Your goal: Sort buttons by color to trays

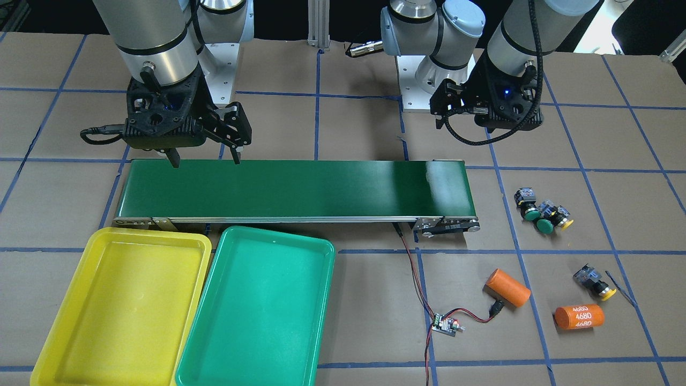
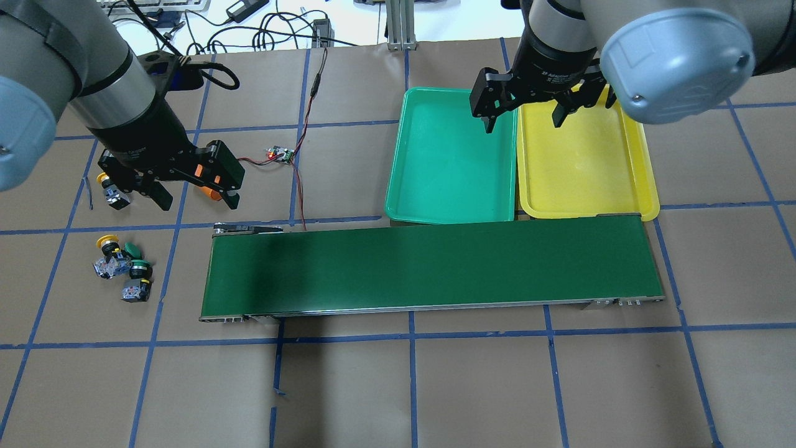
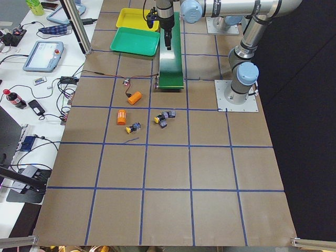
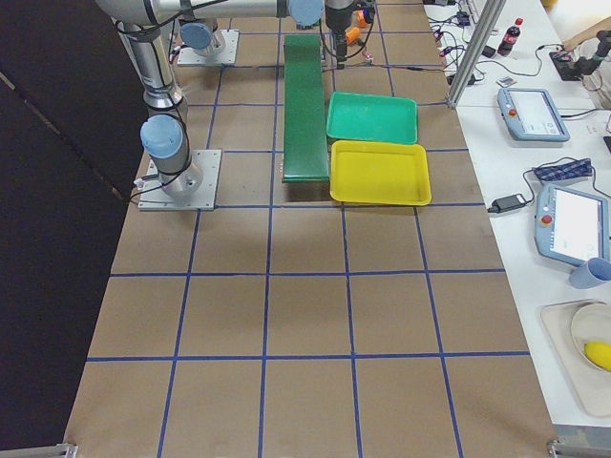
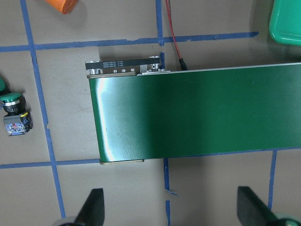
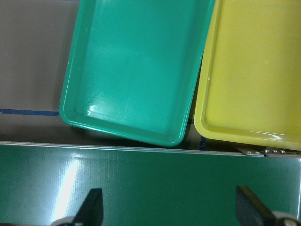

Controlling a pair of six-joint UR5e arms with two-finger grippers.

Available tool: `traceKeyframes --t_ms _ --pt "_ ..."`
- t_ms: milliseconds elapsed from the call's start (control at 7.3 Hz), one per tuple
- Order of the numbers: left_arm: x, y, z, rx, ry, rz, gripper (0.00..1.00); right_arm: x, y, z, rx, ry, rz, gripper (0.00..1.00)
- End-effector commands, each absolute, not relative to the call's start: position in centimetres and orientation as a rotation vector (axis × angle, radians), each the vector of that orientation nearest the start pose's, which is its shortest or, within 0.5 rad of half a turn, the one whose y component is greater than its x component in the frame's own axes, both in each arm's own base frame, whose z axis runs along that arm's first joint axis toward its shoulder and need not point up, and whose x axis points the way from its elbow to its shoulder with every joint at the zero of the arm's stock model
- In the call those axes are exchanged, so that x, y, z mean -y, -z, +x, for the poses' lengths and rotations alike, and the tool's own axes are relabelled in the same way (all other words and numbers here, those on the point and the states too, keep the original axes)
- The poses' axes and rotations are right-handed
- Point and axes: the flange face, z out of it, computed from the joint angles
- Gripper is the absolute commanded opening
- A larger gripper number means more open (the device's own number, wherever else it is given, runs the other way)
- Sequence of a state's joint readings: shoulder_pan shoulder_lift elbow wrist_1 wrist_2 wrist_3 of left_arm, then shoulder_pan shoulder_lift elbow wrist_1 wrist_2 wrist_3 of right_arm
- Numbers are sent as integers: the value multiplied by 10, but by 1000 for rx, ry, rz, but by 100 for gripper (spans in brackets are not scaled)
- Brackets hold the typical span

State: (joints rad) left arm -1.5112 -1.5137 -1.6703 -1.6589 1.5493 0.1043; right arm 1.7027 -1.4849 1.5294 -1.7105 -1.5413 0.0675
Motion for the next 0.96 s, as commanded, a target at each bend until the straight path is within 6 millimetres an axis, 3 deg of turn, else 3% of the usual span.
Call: traceKeyframes --t_ms 0,548,822 --pt "466 -462 -108 -3165 -141 69 100 514 -479 206 -3098 142 -102 100" --pt "464 -464 -109 -3166 -130 74 100 515 -478 206 -3098 140 -102 100" --pt "476 -461 -105 -3162 -66 62 100 515 -478 206 -3098 140 -102 100"
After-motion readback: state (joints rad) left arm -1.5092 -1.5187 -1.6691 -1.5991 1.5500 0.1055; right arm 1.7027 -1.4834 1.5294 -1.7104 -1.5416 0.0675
